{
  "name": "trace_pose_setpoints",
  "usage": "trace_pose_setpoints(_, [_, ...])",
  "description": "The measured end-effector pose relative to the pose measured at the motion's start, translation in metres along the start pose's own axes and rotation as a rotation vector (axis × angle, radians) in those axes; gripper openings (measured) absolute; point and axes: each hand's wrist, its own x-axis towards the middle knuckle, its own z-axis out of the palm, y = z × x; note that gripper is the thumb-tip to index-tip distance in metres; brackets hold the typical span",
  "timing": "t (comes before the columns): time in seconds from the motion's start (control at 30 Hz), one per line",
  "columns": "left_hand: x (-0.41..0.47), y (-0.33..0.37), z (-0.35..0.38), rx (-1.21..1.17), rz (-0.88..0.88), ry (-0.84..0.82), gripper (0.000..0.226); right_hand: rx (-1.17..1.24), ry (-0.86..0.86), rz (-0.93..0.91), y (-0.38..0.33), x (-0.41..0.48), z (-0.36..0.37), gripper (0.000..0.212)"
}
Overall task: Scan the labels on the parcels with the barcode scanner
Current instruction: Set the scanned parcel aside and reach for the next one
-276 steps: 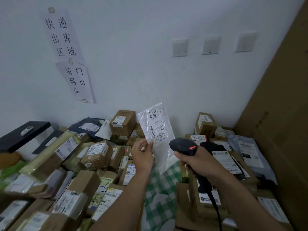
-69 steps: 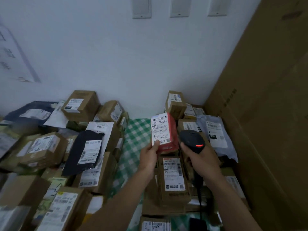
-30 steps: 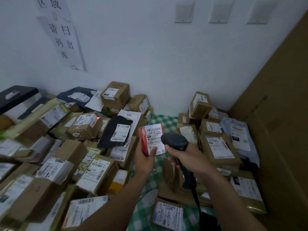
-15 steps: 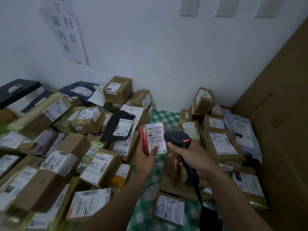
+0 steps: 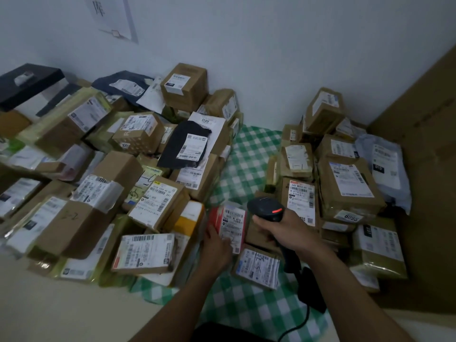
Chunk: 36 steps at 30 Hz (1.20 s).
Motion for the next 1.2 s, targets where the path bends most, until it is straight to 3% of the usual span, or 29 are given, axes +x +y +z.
trace_pose_setpoints(0.1, [0.006,-0.013,0.001,-0.01,-0.085,-0.031,0.079,-0.036,-0.034,0.024,0.003,0.007,0.007,0.016])
trace_pose_setpoints(0.2, [0.0,-0.012,-0.001,0.001,-0.042,-0.027,0.079,-0.034,-0.052,0.041,0.004,0.013,0.012,0.015])
trace_pose_setpoints(0.33, [-0.002,-0.024,0.007,0.361,0.1,0.022,0.102,-0.048,-0.059,0.038,0.012,0.02,0.017,0.01])
trace_pose_setpoints(0.47, [0.005,-0.014,0.011,0.541,0.223,-0.011,0.072,-0.016,-0.069,0.039,0.016,0.023,0.019,0.01])
trace_pose_setpoints(0.57, [0.016,-0.003,0.01,0.55,0.226,0.005,0.087,-0.012,-0.064,0.033,0.016,0.022,0.02,0.012])
trace_pose_setpoints(0.7, [0.012,-0.004,0.005,0.544,0.201,-0.048,0.07,0.011,-0.071,0.029,0.013,0.017,0.02,0.007])
trace_pose_setpoints(0.87, [-0.033,-0.001,-0.013,0.613,0.186,-0.054,0.067,0.034,-0.08,0.015,0.013,0.011,0.022,0.008])
trace_pose_setpoints(1.2, [-0.039,-0.041,-0.001,0.777,0.106,0.069,0.058,0.063,-0.09,0.042,0.028,0.0,0.043,0.013])
